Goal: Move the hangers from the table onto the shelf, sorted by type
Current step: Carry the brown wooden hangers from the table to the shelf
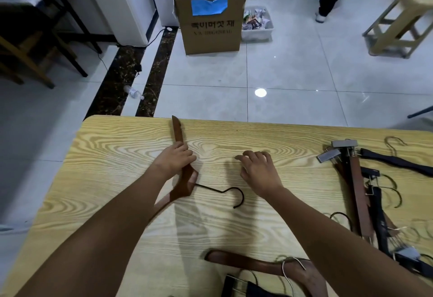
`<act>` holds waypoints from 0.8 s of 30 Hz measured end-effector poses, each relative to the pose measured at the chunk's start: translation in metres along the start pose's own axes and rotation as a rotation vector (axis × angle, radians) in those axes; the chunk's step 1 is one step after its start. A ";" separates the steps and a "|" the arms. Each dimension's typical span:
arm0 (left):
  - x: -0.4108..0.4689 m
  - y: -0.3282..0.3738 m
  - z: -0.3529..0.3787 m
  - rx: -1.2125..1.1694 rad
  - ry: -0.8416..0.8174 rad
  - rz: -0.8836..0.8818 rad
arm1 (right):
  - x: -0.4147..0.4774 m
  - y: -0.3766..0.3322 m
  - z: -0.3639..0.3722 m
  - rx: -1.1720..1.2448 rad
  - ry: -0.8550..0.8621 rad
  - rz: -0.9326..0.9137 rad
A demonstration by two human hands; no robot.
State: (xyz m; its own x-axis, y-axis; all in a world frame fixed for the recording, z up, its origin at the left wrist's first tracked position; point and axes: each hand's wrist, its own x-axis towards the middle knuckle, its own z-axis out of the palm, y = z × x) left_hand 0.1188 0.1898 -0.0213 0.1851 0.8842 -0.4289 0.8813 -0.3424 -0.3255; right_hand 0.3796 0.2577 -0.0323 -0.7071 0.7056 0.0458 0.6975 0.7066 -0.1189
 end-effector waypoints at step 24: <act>-0.153 0.023 -0.054 -0.310 0.140 -0.546 | -0.034 -0.049 -0.089 0.041 0.002 -0.118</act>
State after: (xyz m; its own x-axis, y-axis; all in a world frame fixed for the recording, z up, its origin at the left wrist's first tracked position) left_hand 0.1344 0.0633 0.0825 -0.2890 0.9455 -0.1498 0.9457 0.2576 -0.1983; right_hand 0.3804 0.2036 0.0603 -0.7835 0.6181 0.0640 0.6044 0.7819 -0.1526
